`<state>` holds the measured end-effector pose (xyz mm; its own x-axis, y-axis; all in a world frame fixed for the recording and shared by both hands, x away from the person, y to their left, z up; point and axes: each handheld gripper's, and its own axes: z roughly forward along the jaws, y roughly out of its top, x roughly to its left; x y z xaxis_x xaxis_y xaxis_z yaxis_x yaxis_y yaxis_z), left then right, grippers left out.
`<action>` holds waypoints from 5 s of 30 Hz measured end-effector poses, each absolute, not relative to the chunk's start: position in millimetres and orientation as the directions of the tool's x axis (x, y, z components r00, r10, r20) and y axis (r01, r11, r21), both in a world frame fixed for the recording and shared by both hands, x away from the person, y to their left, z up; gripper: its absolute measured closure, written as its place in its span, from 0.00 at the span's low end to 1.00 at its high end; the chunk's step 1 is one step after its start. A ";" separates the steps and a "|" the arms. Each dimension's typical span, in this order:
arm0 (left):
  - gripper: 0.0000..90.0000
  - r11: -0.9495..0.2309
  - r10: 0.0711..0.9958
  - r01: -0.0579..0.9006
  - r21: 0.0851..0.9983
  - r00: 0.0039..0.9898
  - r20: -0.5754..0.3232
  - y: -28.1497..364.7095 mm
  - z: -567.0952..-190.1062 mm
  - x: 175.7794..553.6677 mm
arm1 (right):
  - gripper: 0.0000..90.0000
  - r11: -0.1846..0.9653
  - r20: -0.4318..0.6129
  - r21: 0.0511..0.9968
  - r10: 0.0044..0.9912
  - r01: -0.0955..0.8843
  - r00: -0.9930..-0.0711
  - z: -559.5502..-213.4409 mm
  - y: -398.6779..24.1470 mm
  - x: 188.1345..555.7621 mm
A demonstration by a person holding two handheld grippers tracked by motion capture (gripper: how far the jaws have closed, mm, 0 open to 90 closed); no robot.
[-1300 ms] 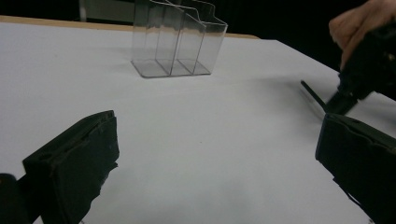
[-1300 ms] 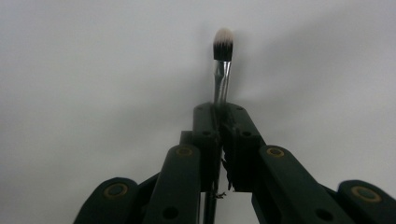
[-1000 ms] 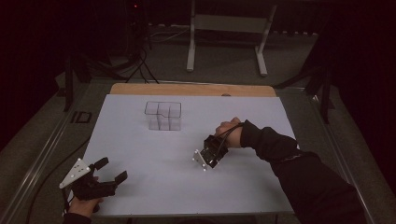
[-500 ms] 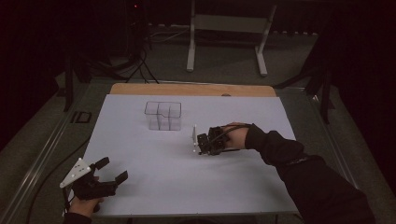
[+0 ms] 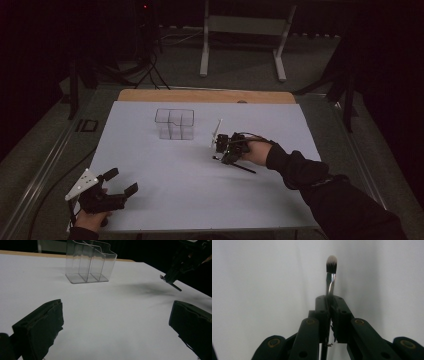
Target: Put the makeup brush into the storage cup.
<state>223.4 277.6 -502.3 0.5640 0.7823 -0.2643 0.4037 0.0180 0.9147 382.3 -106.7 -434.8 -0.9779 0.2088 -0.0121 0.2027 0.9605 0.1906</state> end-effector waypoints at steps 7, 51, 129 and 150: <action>0.01 0.005 0.772 0.405 0.914 0.579 -0.261 275.3 -502.6 224.6 | 0.93 0.915 -0.008 0.294 0.293 0.278 -0.956 -425.0 -114.7 379.1; 0.01 -0.009 0.759 0.399 0.917 0.600 -0.254 271.8 -502.4 228.0 | 0.93 0.393 -0.039 0.900 0.506 0.190 -0.862 -388.4 -138.1 346.0; 0.01 -0.012 0.707 0.356 0.934 0.663 -0.244 267.2 -500.3 227.4 | 0.93 0.122 0.002 0.989 0.557 0.085 -0.831 -313.6 -31.0 442.6; 0.01 -0.008 0.707 0.362 0.932 0.661 -0.250 267.6 -501.1 227.8 | 0.93 0.156 0.016 0.979 0.584 0.132 -0.811 -365.3 -11.0 469.5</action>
<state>227.8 267.6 -501.1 0.6614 0.7070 -0.2502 0.3615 -0.0083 0.9323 469.5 -11.0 -365.3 -0.8115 0.5842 0.0161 0.1320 0.1564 0.9788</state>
